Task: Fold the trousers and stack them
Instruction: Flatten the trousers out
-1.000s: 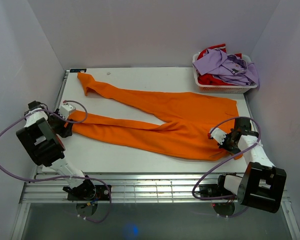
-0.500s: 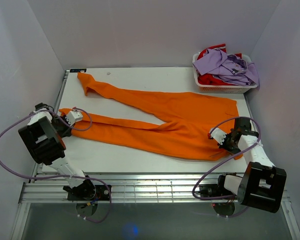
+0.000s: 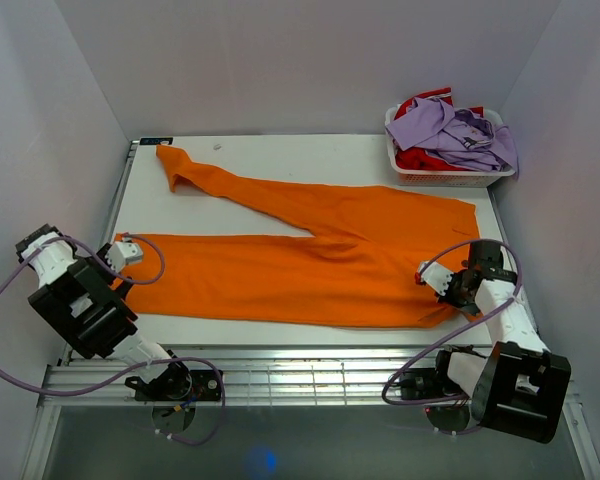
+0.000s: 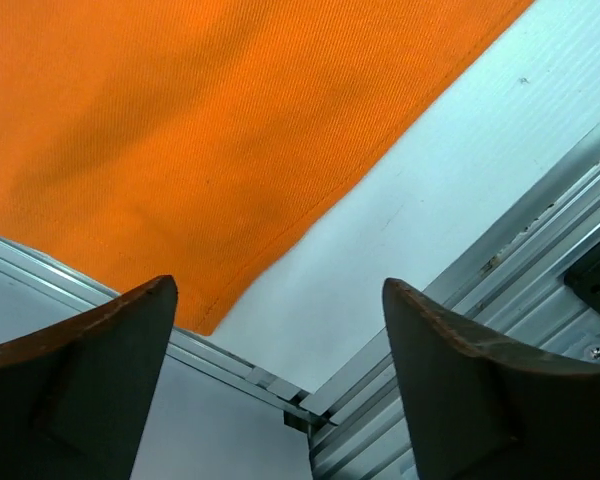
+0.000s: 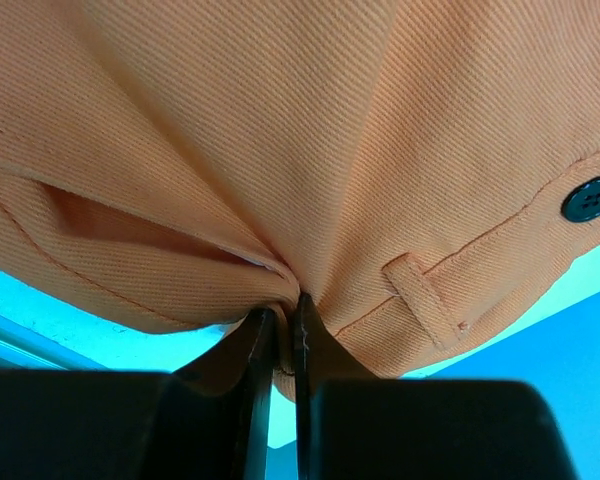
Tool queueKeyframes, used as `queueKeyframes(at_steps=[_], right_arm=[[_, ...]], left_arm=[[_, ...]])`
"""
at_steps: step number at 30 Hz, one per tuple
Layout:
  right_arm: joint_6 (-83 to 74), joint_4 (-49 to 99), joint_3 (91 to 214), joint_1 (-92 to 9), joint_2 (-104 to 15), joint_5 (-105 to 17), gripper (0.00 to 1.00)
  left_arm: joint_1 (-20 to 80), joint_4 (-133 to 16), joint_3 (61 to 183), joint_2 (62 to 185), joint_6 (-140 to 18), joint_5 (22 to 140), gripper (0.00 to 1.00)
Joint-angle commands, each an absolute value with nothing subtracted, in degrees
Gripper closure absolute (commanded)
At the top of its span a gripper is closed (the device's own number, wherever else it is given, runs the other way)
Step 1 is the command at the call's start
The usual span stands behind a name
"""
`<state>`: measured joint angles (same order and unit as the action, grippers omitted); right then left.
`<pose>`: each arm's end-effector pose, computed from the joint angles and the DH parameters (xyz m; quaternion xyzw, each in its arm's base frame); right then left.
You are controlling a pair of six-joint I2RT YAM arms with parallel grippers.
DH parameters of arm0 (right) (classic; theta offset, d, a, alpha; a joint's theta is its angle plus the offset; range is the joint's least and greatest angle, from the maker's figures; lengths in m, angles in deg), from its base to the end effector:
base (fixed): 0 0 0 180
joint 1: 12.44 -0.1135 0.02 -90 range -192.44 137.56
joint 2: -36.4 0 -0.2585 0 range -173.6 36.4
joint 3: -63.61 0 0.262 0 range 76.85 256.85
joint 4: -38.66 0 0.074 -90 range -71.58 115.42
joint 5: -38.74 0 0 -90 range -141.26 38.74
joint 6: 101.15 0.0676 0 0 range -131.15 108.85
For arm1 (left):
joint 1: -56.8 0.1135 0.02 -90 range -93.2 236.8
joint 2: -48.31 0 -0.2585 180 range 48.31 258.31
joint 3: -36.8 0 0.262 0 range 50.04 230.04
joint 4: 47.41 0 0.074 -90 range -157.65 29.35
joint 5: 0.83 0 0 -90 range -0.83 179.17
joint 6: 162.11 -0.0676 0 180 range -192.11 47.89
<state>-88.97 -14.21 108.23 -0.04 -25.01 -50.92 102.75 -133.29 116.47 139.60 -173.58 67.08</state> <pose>0.1919 -0.0418 0.1320 -0.5323 0.8279 -0.1230 0.1267 0.2023 0.1725 0.1837 0.4451 0.8725 -0.1152 0.1655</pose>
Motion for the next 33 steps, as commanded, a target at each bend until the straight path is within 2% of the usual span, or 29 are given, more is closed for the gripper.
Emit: queueKeyframes(at_steps=[1,5,7,9,10,11,12,17,18,21,22,26,28,33], right_arm=[[-98.0,-16.9,106.3,0.6,-22.0,-54.6,0.92],[-103.7,-19.0,103.4,0.7,-16.2,-54.9,0.91],[-105.5,-22.2,102.9,0.7,-14.0,-53.5,0.82],[-105.6,-23.4,104.9,0.7,-11.2,-49.1,0.46],[-105.0,-25.1,106.3,0.7,-10.6,-47.6,0.34],[-104.5,-26.1,107.9,0.7,-10.6,-45.9,0.01],[-102.8,-27.0,111.9,0.7,-11.2,-42.6,0.1],[-94.9,-34.7,127.7,0.7,-21.7,-31.6,0.1],[-93.2,-35.6,130.4,0.7,-23.5,-30.0,0.1],[-83.3,-34.3,139.1,0.7,-31.2,-25.6,0.1],[-77.7,-32.9,141.7,0.6,-35.0,-24.9,0.08],[-64.3,-23.5,146.2,-0.6,-43.9,-26.5,0.0],[-60.3,-18.0,147.5,-0.9,-48.5,-28.0,0.09],[-52.2,-11.1,150.3,-1.1,-56.0,-32.4,0.23]], left_arm=[[102.9,-136.4,120.4,137.1,-174.7,63.2,0.02],[102.9,-136.8,125.2,137.3,-172.0,58.9,0.02],[102.9,-137.2,128.0,138.1,-170.4,53.9,0.02],[101.9,-136.2,128.8,138.2,-166.4,50.0,0.02],[101.1,-132.9,128.6,138.1,-163.5,49.5,0.02],[99.0,-131.0,128.3,138.1,-160.2,49.5,0.02],[97.8,-128.1,127.9,138.1,-155.0,49.8,0.02],[89.4,-116.4,127.4,139.7,-136.0,50.2,0.05],[88.5,-111.8,128.0,140.3,-128.0,50.0,0.04],[85.5,-101.7,130.8,143.8,-115.7,50.4,0.04],[84.1,-99.4,131.7,145.2,-108.6,51.3,0.04],[80.1,-90.4,136.9,154.4,-98.2,54.4,0.03],[77.6,-86.6,138.4,157.5,-97.9,56.0,0.04],[73.9,-83.9,146.0,168.6,-100.6,57.4,0.07]])
